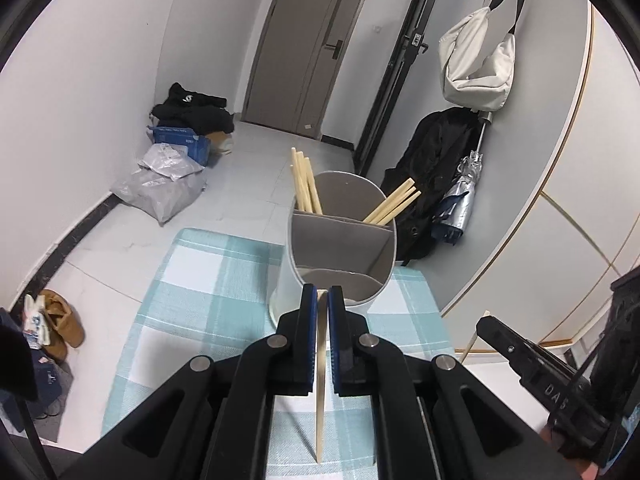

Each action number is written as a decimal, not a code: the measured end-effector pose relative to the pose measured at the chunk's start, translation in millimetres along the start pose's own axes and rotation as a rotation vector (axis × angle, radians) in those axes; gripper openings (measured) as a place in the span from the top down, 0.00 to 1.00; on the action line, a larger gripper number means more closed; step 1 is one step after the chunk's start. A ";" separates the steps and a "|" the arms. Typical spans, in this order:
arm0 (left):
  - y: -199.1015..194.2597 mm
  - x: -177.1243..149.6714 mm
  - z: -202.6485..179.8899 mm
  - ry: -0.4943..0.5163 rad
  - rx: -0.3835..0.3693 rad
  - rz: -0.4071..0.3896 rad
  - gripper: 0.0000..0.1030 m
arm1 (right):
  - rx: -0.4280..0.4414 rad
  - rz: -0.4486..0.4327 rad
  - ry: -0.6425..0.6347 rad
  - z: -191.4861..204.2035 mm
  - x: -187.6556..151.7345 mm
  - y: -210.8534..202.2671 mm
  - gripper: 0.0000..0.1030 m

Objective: Organize utensils
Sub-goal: 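Lift the chopstick with the right gripper and carry it above the holder, then lower the chopstick into the holder with the right gripper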

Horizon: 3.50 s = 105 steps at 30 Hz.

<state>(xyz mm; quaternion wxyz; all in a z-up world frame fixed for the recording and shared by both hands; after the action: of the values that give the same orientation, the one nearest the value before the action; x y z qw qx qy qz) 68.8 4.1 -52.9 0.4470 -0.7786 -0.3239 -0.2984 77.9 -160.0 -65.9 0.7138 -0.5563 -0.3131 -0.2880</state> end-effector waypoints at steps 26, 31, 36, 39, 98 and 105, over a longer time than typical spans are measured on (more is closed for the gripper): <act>-28.6 11.3 -13.6 0.052 -0.022 0.026 0.98 | 0.004 -0.067 0.018 23.1 13.3 -19.9 0.95; -24.8 20.2 -14.6 0.051 -0.034 0.029 0.98 | 0.002 -0.075 0.032 27.0 24.1 -15.2 0.95; -25.1 32.8 -15.8 0.044 -0.058 0.025 0.98 | 0.010 -0.089 0.038 30.5 39.0 -18.0 0.95; -26.2 45.0 -18.5 0.048 -0.072 0.017 0.98 | 0.025 -0.110 0.039 33.9 53.6 -23.4 0.95; 76.7 127.4 -19.6 0.291 -0.186 0.078 0.98 | 0.077 -0.189 -0.227 82.4 149.8 71.6 0.95; 85.5 110.4 -9.7 0.257 -0.191 0.138 0.98 | 0.087 -0.102 -0.250 78.2 122.5 90.7 0.95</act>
<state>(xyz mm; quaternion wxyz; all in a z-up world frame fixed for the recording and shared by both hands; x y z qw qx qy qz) 200.6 -11.7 -8.5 0.4282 -0.7932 -0.1801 -0.3938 215.1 -72.0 -13.1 0.6771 -0.5396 -0.4399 -0.2385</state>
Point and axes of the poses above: each gripper's, at about its wrist camera, not at the fingertips, and y roughly the way its jaws point, z to its left, x to its top, the point moved 9 cm from there along y, roughly the way its jaws point, and after that the axes turned 14 degrees about -x, right-handed, at the moved point
